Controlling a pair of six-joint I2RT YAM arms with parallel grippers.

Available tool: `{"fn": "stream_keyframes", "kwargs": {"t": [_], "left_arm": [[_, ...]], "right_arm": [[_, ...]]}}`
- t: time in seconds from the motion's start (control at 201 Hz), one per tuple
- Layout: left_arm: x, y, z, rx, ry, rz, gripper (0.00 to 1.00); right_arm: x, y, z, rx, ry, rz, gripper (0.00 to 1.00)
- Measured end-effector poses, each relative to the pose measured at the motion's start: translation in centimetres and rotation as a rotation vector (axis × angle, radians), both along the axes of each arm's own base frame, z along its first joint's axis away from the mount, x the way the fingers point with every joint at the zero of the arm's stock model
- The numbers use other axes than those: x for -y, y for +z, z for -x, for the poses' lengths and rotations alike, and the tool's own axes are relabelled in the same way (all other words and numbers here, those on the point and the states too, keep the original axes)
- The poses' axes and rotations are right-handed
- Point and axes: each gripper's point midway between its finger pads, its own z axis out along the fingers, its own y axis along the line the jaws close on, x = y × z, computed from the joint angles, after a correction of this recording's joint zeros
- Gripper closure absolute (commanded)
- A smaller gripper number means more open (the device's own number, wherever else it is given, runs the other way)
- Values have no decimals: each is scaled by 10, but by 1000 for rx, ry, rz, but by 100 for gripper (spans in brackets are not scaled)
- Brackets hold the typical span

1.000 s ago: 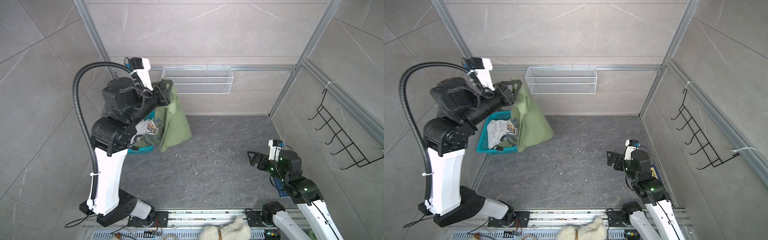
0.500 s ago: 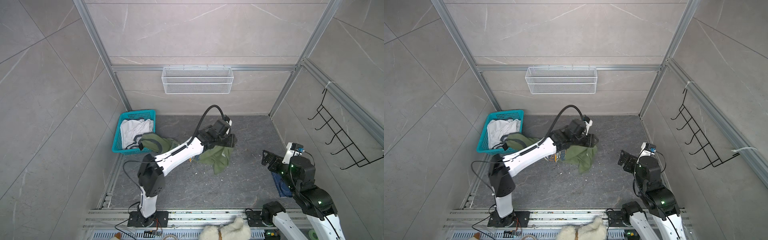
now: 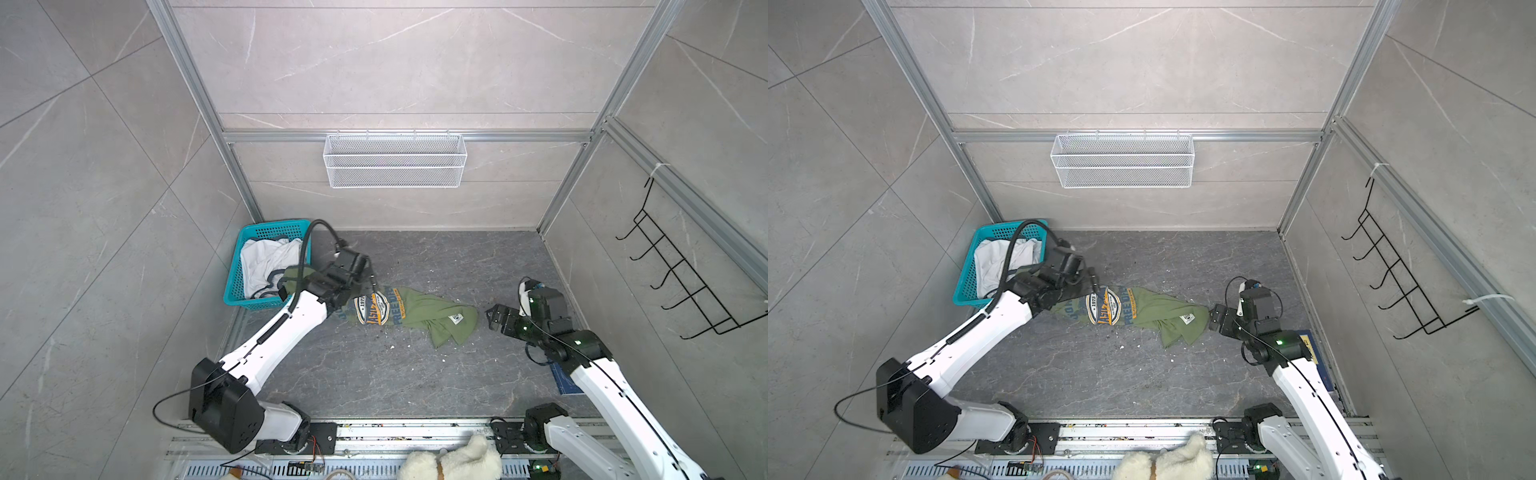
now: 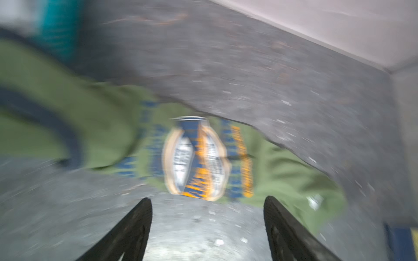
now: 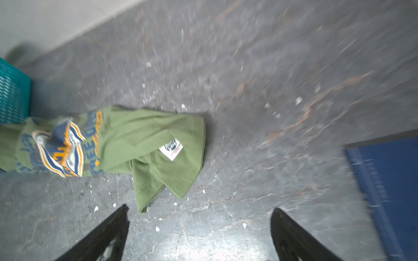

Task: Fold and stack tank tops
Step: Place the tank top at the center of the table, then smooth out the tank top at the center of the table.

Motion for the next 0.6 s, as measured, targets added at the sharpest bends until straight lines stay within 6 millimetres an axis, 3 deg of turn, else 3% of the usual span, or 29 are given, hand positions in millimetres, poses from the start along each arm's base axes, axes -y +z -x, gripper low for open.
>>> {"fn": "stream_keyframes", "kwargs": {"t": [0.06, 0.139, 0.488, 0.597], "left_arm": [[-19, -20, 2, -44, 44, -23, 19], [-30, -40, 4, -92, 60, -49, 19], [-27, -94, -22, -201, 24, -111, 24], [-25, -109, -30, -230, 17, -127, 34]], "right_arm": [[-5, -16, -5, -42, 7, -18, 3], [-11, -32, -12, -80, 10, -33, 4], [-22, -76, -33, -161, -2, -70, 6], [-25, -85, -39, -173, 1, -77, 8]]}}
